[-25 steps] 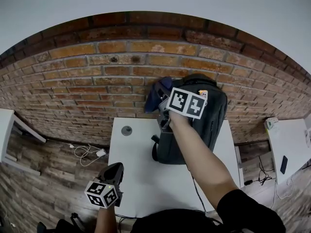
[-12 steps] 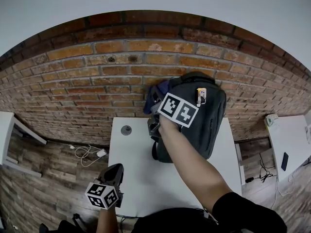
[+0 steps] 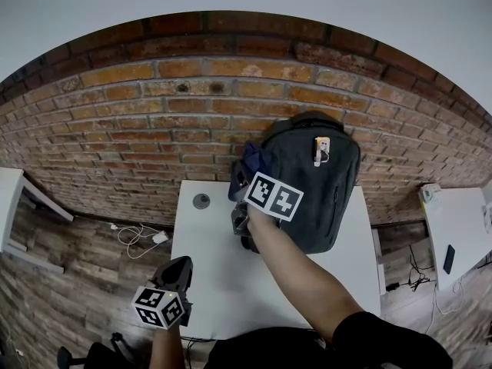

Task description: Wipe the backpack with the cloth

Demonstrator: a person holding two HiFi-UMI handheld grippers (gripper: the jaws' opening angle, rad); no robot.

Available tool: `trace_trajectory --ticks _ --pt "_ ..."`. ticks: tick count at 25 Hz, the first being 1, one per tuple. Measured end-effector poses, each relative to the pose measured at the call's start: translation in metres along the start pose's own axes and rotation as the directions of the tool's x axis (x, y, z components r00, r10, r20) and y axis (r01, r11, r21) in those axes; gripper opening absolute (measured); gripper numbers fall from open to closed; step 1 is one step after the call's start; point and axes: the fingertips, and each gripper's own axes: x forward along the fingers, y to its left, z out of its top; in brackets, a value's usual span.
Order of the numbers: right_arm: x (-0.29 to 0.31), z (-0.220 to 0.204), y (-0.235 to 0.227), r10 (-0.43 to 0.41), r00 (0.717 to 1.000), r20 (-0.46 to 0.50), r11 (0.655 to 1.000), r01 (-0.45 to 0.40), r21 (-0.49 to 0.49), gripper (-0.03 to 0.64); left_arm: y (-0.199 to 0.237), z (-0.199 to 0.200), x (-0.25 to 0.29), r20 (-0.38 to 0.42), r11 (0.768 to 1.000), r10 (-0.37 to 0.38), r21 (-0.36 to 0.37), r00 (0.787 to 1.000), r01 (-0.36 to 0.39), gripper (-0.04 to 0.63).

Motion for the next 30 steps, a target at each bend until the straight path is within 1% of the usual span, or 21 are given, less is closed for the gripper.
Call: trace_trajectory --ticks 8,12,14,18,23,26,28,30 --pt "-0.012 -0.055 -0.014 -0.024 0.996 -0.091 1.0 0.022 -0.02 0.109 0.007 -0.002 -0.009 0.006 0.999 0.032 0.01 0.999 -0.032 -0.012" --pt "-0.02 -0.088 -0.02 -0.049 0.987 -0.156 0.997 0.039 -0.066 0.109 0.005 -0.002 -0.008 0.009 1.0 0.029 0.011 1.0 -0.029 -0.012" --pt "-0.025 -0.107 -0.024 -0.064 0.979 -0.193 0.996 0.05 -0.076 0.109 0.005 -0.003 -0.007 0.009 1.0 0.027 0.01 1.0 -0.027 -0.012" --pt "-0.041 -0.148 -0.045 -0.103 0.957 -0.272 0.994 0.093 -0.052 0.109 0.003 -0.004 -0.006 0.007 1.0 0.025 0.007 1.0 -0.025 -0.012" --pt "-0.069 -0.196 -0.067 -0.156 0.921 -0.358 0.987 0.134 -0.086 0.109 0.002 -0.005 -0.004 0.001 1.0 0.023 0.008 1.0 -0.023 -0.012" --pt "-0.081 -0.209 -0.074 -0.166 0.913 -0.372 0.984 0.132 -0.115 0.109 -0.002 -0.007 -0.001 -0.004 1.0 0.013 0.01 1.0 -0.013 -0.012" --pt "-0.085 -0.206 -0.074 -0.166 0.918 -0.36 0.985 0.134 -0.112 0.109 -0.004 -0.007 0.001 -0.007 1.0 0.007 0.011 1.0 -0.007 -0.012" --pt "-0.084 -0.196 -0.071 -0.159 0.929 -0.333 0.986 0.132 -0.105 0.109 -0.006 -0.007 0.002 -0.007 1.0 0.003 0.012 1.0 -0.003 -0.012"
